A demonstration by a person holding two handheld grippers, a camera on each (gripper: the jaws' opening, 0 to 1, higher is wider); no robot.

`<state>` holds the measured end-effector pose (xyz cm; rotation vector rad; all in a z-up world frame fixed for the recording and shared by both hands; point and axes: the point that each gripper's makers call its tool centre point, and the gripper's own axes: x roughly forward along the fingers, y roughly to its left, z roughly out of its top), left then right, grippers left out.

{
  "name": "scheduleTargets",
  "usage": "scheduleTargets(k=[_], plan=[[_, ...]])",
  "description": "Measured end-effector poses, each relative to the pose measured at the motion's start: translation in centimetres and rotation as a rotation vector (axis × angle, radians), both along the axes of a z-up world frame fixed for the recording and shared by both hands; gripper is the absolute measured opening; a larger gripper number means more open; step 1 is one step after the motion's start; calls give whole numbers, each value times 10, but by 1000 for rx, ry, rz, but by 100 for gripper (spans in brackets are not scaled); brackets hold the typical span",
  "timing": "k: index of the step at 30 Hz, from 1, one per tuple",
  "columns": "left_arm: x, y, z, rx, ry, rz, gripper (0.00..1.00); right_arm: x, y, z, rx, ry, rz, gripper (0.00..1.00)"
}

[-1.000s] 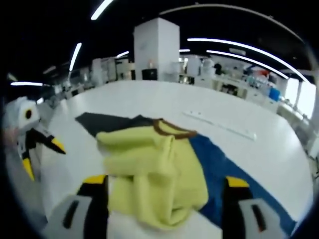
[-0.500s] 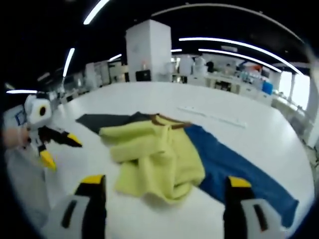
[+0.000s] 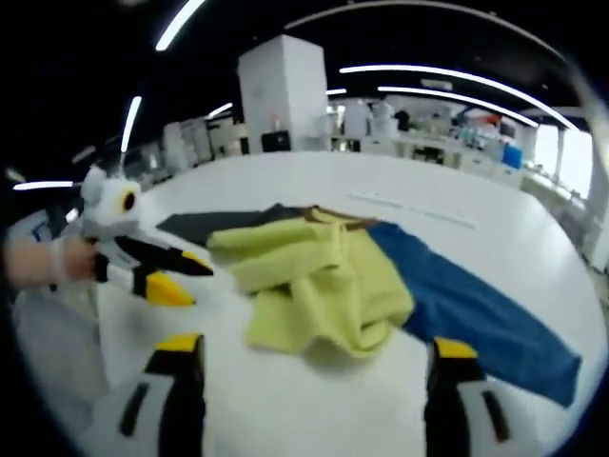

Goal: Fold the garment on the visible template until the final outline fits inside the template.

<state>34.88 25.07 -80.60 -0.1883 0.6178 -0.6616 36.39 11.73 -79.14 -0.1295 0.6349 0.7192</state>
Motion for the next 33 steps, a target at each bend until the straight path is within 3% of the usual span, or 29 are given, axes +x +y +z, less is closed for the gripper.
scheduleTargets(k=[9,18,23,28,33], plan=[[19,-3,-10,-14,18,40,34,-13,5,-4,19,11,-1,96],[30,-2,-15,-42,38,67,20,-24,13,-9,24,33,3,91],[33,-1,-16,-54,49,86,5,-31,21,-14,27,50,13,89],[35,-1,-15,-73,55,108,2,-37,26,-15,28,59,24,86],[30,1,-7,-77,35,97,1,-41,33,-15,60,88,30,72]])
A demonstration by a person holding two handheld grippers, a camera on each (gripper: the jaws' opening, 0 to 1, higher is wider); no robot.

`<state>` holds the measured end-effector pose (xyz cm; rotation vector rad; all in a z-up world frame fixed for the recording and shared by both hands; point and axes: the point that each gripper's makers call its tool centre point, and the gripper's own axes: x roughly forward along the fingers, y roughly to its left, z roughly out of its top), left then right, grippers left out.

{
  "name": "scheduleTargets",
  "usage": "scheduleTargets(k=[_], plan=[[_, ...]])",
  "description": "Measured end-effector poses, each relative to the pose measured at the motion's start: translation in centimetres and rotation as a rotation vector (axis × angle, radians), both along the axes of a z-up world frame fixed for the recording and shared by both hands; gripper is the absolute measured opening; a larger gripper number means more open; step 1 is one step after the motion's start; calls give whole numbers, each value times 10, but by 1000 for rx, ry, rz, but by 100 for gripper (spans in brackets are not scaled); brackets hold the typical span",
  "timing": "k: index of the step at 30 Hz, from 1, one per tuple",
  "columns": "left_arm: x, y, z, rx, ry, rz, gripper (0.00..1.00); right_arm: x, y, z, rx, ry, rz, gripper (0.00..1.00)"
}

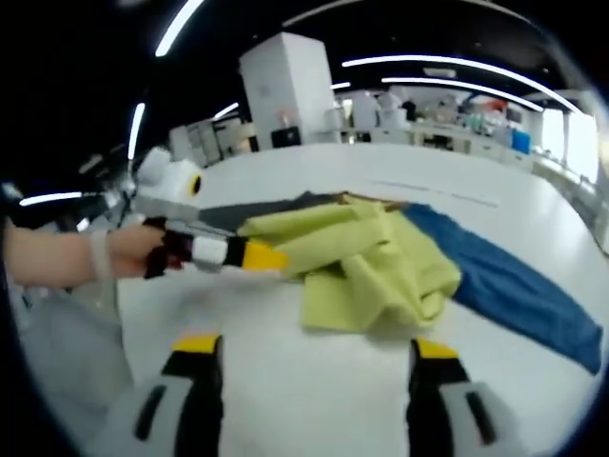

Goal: Fold the garment on the visible template until the final outline fits inside the template.

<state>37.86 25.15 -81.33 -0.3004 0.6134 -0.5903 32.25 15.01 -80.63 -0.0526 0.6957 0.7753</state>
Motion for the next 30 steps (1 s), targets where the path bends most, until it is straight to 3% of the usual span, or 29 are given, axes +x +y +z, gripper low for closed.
scheduleTargets(k=[15,19,22,26,30], plan=[[-6,27,12,-7,-3,33,0,6,30,-8,-49,-1,93,47],[-10,36,12,-13,2,51,0,11,38,-13,-104,-32,135,38],[-14,40,14,-19,-1,57,0,14,41,-23,-155,-25,162,25],[-16,47,14,-22,-2,67,0,20,38,-27,-206,-31,149,12],[-17,53,13,-26,3,81,0,20,35,-37,-256,-26,172,8]])
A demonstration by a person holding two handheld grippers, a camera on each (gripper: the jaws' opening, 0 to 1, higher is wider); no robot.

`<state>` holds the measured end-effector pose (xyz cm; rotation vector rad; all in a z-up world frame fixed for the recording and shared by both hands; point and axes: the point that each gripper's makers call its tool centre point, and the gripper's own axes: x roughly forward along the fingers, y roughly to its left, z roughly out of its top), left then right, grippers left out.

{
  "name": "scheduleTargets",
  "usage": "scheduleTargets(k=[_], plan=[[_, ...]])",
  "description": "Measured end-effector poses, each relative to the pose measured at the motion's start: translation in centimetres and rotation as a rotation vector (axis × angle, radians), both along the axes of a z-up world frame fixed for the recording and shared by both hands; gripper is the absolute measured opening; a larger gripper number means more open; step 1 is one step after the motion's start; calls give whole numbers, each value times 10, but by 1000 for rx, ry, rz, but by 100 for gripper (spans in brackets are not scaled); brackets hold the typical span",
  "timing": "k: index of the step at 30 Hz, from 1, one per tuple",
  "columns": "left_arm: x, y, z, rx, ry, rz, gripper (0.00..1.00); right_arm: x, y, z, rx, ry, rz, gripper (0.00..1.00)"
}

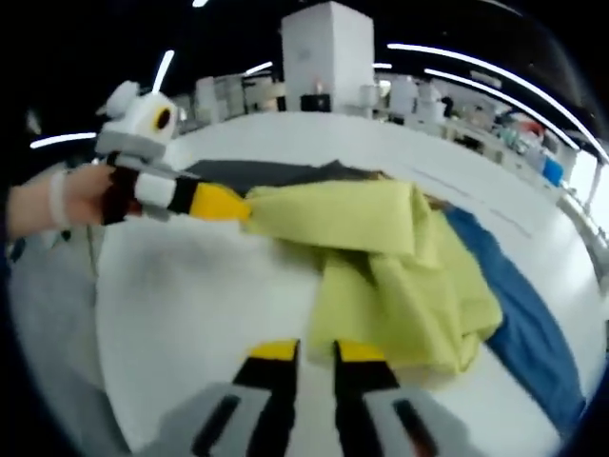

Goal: Fold the garment on the visible template until the final outline fits inside the template.

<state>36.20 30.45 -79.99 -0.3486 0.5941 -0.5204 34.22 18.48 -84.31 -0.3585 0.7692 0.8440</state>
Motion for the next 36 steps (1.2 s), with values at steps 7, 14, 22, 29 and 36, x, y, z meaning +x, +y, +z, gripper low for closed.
scheduleTargets(k=[7,14,22,29,36], plan=[[-3,0,-4,-4,12,8,0,2,-2,-1,-39,-37,25,2],[-8,3,-4,-6,16,7,0,0,-6,6,-21,-36,4,0],[-29,19,-2,7,40,-7,0,-11,-28,27,22,-11,3,0],[-52,43,2,22,57,-2,0,-22,-55,46,37,-15,-21,0],[-75,65,-1,46,112,-16,0,-45,-84,51,33,7,-35,0]])
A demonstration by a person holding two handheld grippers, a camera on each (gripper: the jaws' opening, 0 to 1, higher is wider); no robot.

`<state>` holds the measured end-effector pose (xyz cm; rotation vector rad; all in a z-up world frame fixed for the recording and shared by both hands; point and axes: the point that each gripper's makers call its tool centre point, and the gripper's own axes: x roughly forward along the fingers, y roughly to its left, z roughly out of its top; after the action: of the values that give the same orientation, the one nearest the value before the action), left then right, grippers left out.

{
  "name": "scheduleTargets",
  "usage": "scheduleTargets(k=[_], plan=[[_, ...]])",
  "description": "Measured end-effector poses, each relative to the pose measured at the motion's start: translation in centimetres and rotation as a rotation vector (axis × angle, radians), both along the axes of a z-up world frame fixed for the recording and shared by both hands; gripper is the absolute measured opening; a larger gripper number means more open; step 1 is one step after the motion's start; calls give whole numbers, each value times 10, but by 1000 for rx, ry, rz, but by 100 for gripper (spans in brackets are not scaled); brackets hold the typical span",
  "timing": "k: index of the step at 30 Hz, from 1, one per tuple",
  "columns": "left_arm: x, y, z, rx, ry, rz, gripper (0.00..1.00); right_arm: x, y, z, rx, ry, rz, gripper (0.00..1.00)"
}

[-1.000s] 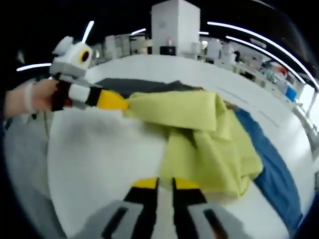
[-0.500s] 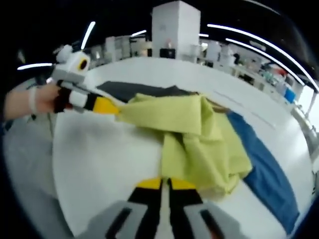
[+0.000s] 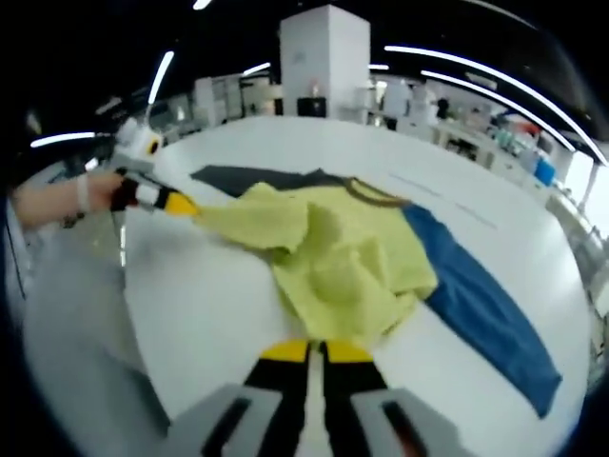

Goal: Fold the garment on the visible template until the final outline fits inside the template.

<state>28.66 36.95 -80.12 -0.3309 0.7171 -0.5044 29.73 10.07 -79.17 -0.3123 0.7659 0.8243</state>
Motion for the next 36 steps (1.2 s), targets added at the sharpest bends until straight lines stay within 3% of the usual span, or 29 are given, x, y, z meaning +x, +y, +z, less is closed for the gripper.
scheduleTargets(k=[14,19,27,36], plan=[[-61,13,-5,6,126,-67,0,-57,-51,-6,7,100,-65,0],[-87,12,-14,-5,220,-79,0,-74,-61,-14,-3,129,-73,0],[-110,9,-26,-21,304,-83,0,-80,-70,-29,-20,157,-90,0],[-116,11,-33,-20,352,-67,0,-83,-75,-37,-37,180,-81,0]])
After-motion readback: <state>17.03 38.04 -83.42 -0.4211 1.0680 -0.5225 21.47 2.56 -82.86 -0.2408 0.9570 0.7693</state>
